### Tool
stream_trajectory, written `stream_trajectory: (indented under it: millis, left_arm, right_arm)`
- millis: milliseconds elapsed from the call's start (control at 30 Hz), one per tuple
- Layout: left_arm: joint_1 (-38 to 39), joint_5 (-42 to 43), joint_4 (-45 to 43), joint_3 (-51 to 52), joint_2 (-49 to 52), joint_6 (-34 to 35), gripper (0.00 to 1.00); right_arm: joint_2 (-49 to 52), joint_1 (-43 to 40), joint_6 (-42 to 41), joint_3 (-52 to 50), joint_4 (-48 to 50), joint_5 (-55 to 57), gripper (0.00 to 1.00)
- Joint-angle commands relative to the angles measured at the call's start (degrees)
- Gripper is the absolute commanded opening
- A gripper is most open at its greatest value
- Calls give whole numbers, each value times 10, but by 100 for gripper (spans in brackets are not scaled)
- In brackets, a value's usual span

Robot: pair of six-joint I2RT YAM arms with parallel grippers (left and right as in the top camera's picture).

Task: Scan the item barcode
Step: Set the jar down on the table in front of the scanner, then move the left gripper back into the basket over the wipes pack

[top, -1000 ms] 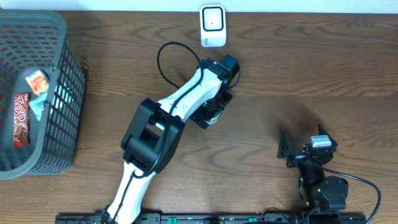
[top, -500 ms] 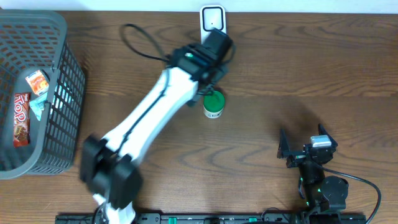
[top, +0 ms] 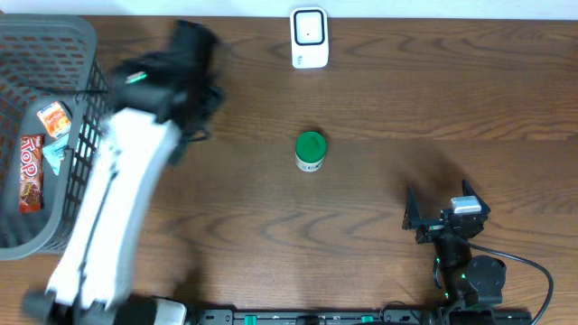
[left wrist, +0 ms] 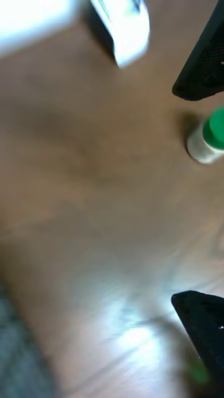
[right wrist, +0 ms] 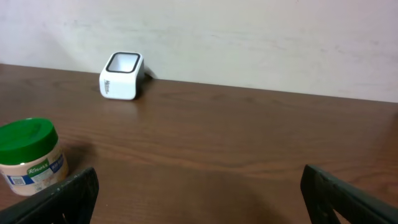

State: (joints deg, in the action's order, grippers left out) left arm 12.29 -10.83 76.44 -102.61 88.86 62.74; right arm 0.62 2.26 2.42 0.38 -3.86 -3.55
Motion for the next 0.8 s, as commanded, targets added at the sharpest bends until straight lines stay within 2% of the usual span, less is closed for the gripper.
stream_trajectory:
  millis: [0,100,200,333,500,767]
  left_arm:
    - [-82,-36,-19,-41,-93,-134,98]
    - [-192,-66,-35,-43,-144,-141,98]
    - [-340,-59,-39,-43,-165,-156,98]
    - [-451,-15,-47,-43,-141,-162,98]
    - [-505,37,-63,-43,-67,-140,98]
    - [-506,52,-58,-41,80,-142,98]
  right_arm:
    - [-3,1,4,-1,-2,3,99]
    - [-3,1,4,-1,-2,3,99]
    - [-3,1,4,-1,-2,3,99]
    - [-3,1,4,-1,-2,3,99]
    - [-3,1,4,-1,-2,3,99]
    - [-3,1,4,-1,-2,3,99]
